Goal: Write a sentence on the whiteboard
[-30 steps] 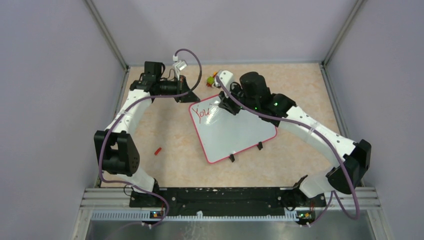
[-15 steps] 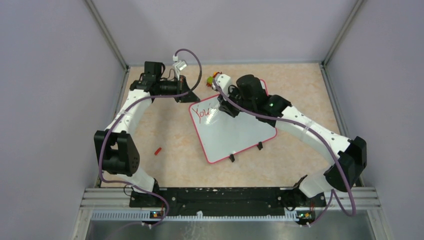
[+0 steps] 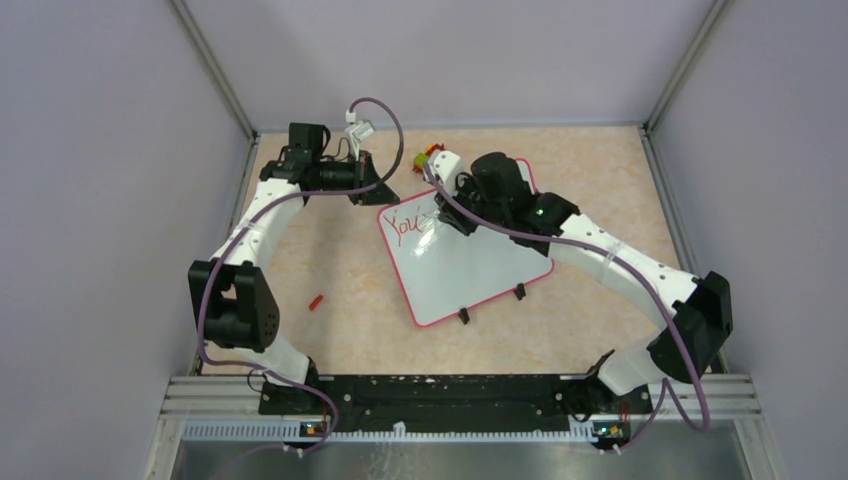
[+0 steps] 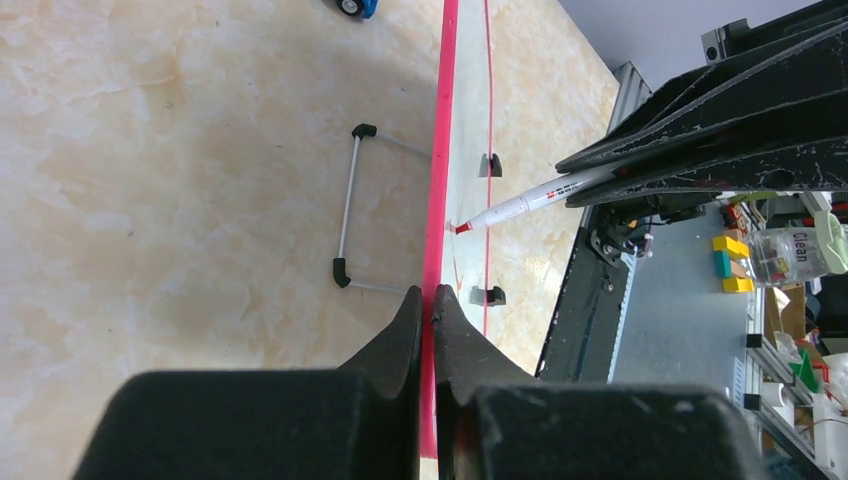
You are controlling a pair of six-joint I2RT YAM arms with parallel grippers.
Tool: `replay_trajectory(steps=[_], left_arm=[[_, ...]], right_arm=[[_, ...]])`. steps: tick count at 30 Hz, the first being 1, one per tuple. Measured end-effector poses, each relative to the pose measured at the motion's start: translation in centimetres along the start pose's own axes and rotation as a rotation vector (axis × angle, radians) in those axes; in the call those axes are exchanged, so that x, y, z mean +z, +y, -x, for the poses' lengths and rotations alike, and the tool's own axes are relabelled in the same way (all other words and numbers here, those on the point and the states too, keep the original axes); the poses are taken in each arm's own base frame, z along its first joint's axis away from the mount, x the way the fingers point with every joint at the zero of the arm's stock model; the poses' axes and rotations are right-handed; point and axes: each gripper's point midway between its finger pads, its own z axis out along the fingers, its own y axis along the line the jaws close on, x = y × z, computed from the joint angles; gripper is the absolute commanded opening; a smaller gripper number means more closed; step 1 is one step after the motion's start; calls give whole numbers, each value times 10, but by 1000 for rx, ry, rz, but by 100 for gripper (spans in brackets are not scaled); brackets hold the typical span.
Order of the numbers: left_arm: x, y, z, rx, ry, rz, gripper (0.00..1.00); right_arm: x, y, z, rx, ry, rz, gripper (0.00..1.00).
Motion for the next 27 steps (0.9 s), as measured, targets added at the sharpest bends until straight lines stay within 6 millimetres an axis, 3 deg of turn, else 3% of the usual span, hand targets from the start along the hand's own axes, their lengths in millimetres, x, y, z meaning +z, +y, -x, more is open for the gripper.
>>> replay_trajectory(steps=[12, 27], left_arm=[[0, 2, 0, 8, 1, 10, 0], [0, 2, 0, 8, 0, 9, 0]], right_arm=[[0, 11, -18, 6, 28, 40, 0], [-1, 10, -17, 15, 28, 37, 0]])
